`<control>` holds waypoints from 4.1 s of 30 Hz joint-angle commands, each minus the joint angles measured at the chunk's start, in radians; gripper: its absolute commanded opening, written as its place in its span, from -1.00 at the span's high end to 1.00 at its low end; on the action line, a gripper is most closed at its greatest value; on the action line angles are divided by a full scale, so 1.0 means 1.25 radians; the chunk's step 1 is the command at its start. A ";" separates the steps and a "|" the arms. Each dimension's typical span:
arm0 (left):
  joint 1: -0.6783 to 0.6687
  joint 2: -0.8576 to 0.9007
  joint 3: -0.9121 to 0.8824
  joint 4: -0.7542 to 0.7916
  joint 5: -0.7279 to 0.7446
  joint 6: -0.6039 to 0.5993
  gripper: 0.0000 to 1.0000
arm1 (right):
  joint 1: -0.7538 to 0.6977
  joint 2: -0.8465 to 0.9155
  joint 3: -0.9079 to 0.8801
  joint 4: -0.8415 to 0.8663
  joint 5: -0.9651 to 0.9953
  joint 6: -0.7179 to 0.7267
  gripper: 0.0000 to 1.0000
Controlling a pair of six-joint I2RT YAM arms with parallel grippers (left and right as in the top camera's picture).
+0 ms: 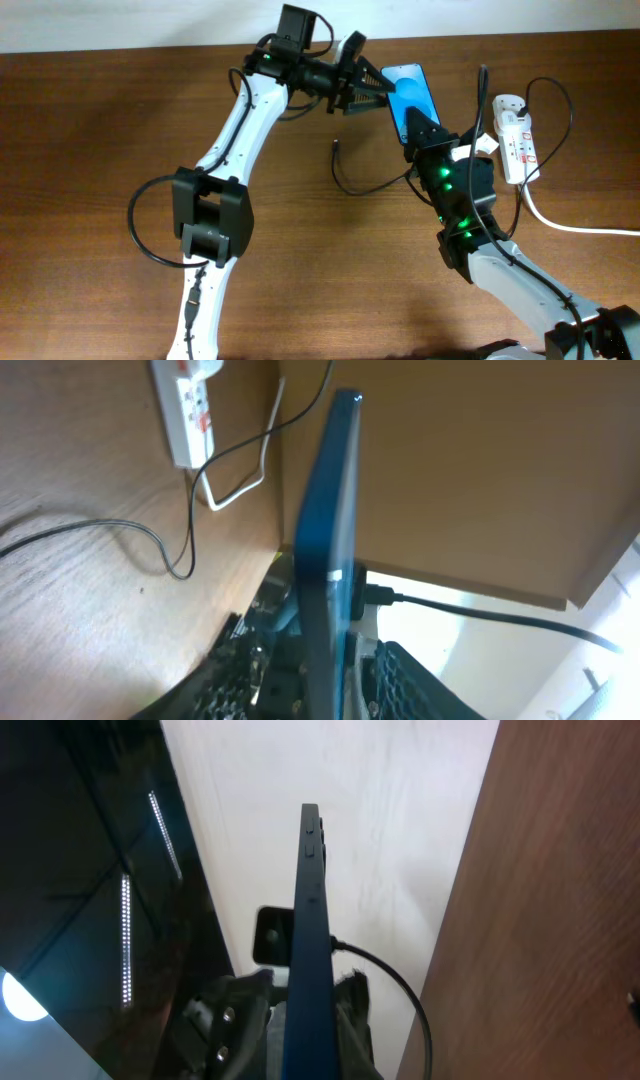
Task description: Plug charger to phone and switch on socket
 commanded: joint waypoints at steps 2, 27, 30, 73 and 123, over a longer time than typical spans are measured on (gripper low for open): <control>-0.013 -0.024 -0.002 0.060 0.014 -0.065 0.18 | 0.021 0.002 0.034 -0.001 0.009 -0.005 0.92; -0.057 -0.024 -0.002 0.083 -0.061 -0.128 1.00 | 0.036 0.004 0.049 -0.016 -0.015 -0.005 0.92; -0.057 -0.024 -0.002 0.101 -0.067 -0.145 1.00 | 0.036 0.004 0.049 -0.016 -0.015 -0.005 0.91; 0.369 -0.024 -0.002 0.062 0.206 0.051 1.00 | 0.035 0.003 0.335 -1.097 -0.301 -0.868 -0.96; 0.386 -0.024 -0.002 0.051 0.206 0.051 1.00 | 0.124 0.735 0.893 -1.102 -0.189 -0.932 0.52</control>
